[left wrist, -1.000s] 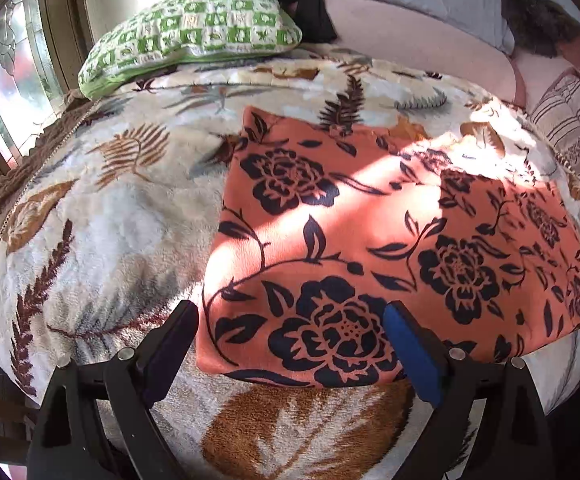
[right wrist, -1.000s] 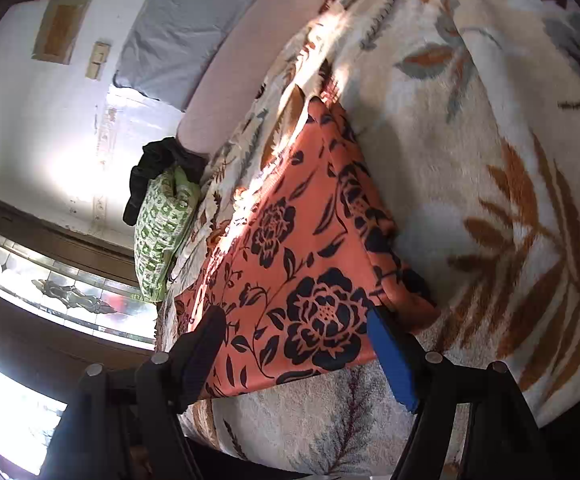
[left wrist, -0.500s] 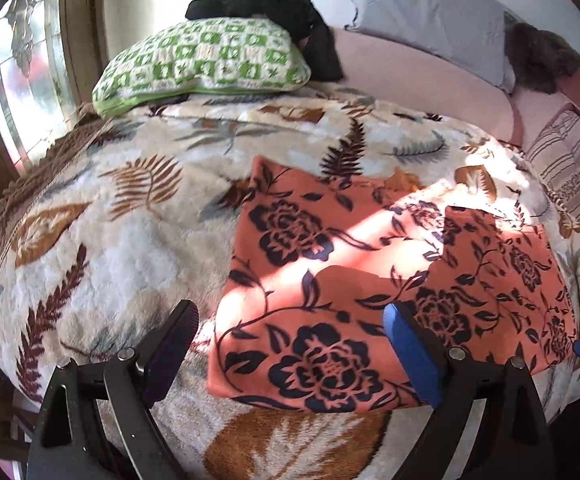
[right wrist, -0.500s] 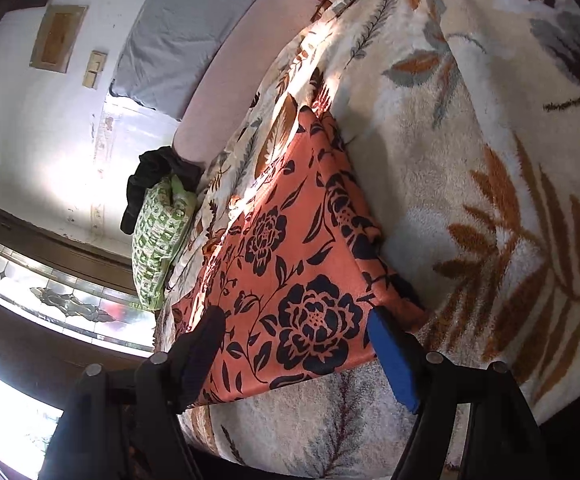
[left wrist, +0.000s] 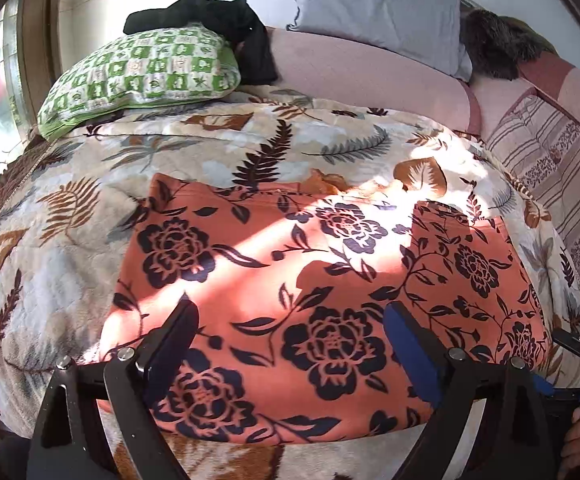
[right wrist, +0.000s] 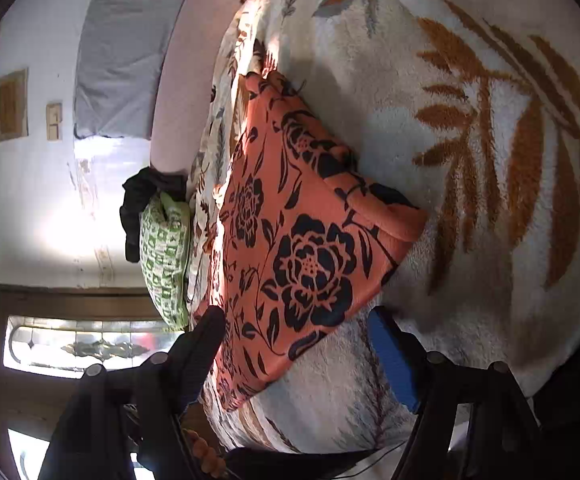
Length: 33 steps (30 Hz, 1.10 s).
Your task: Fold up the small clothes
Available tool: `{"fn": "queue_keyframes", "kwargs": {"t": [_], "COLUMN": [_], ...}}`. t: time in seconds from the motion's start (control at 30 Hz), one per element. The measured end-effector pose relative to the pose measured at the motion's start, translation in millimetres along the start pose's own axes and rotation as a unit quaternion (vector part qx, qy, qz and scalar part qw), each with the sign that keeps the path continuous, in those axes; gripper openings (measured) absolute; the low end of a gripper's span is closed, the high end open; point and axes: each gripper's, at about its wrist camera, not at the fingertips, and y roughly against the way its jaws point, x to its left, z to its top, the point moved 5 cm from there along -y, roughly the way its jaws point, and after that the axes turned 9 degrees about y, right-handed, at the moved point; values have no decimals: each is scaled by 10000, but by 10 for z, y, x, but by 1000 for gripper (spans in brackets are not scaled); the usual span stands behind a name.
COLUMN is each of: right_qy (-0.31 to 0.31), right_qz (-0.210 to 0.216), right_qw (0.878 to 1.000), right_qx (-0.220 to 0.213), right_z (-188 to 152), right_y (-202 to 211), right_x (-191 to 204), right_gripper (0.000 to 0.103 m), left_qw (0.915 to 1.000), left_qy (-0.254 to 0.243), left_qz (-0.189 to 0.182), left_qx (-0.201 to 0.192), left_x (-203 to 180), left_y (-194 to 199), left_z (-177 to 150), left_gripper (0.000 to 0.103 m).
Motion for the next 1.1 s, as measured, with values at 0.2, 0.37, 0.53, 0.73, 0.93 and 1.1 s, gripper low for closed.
{"fn": "queue_keyframes", "kwargs": {"t": [0.2, 0.37, 0.53, 0.73, 0.93, 1.1], "right_qy": [-266, -86, -235, -309, -293, -169], "right_qz": [-232, -458, -520, -565, -622, -545], "right_qw": [9989, 9984, 9975, 9970, 9963, 9966], "right_qx": [-301, -332, -425, -423, -523, -597], "right_z": [181, 188, 63, 34, 206, 233], "right_y": [-86, -78, 35, 33, -53, -55], "right_x": [20, 90, 44, 16, 78, 153], "right_gripper": [78, 78, 78, 78, 78, 78], "left_qw": [9989, 9986, 9986, 9984, 9986, 9989], "left_qy": [-161, -24, 45, 73, 22, 97], "left_qz": [235, 276, 263, 254, 261, 268], "left_qx": [360, 442, 467, 508, 470, 378], "left_x": [-217, -143, -97, -80, -82, -60], "left_y": [-248, -295, -312, -304, -255, -261], "left_z": [-74, -81, -72, -76, -53, -16], "left_gripper": [94, 94, 94, 94, 94, 94]}}
